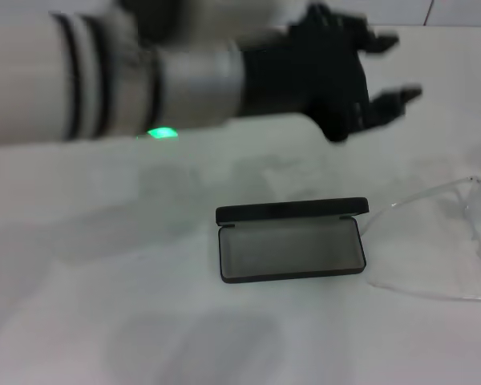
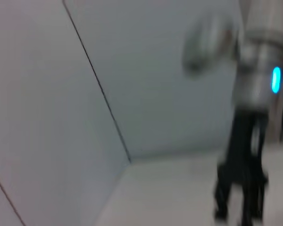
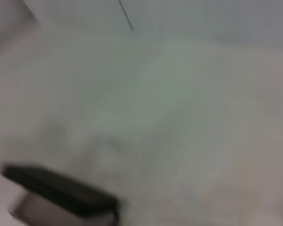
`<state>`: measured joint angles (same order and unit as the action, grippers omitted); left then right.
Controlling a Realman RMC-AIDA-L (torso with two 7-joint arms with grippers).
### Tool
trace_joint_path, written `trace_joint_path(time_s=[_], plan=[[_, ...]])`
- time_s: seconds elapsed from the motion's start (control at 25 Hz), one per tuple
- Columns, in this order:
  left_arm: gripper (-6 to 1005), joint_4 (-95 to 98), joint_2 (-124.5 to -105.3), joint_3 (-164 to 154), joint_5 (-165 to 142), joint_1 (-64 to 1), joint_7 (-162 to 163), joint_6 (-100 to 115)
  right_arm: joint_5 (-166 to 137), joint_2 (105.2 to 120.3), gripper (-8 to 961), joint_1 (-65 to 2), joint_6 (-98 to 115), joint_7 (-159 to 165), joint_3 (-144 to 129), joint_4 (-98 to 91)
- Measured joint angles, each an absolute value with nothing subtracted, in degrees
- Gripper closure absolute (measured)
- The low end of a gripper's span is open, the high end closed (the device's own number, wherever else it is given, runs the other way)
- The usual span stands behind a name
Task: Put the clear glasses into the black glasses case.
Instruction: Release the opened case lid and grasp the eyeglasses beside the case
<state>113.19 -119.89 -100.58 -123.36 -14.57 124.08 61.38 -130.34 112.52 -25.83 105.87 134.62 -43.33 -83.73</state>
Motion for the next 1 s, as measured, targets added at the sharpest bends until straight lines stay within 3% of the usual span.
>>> trace_joint_path(time_s=[0.16, 0.4, 0.52, 0.6, 1.0], plan=[[517, 107.2, -119.87, -90.8, -102.9, -12.3, 114.8, 61.4, -142.5, 111.74, 159, -32.3, 108.0, 144.7, -52.8, -84.5], [518, 99.6, -119.89, -87.5, -92.7, -11.9, 107.6, 61.8, -150.8, 113.53, 196, -36.9, 108.5, 149.6, -60.0, -78.6], [523, 98.6, -119.9, -87.4, -91.6, -11.5, 106.0, 61.8, -153.1, 114.63, 215, -38.0, 107.6, 149.8, -61.0, -74.8], [526, 98.5, -119.92, -87.3, -90.8, -10.6, 104.7, 61.8, -154.1, 115.22, 323, -38.3, 105.9, 149.8, -62.4, -73.6], [543, 97.2, -119.97, -87.8, -90.4, -10.3, 102.5, 62.0, -154.1, 115.4, 322, -37.6, 100.8, 149.0, -64.7, -69.7]])
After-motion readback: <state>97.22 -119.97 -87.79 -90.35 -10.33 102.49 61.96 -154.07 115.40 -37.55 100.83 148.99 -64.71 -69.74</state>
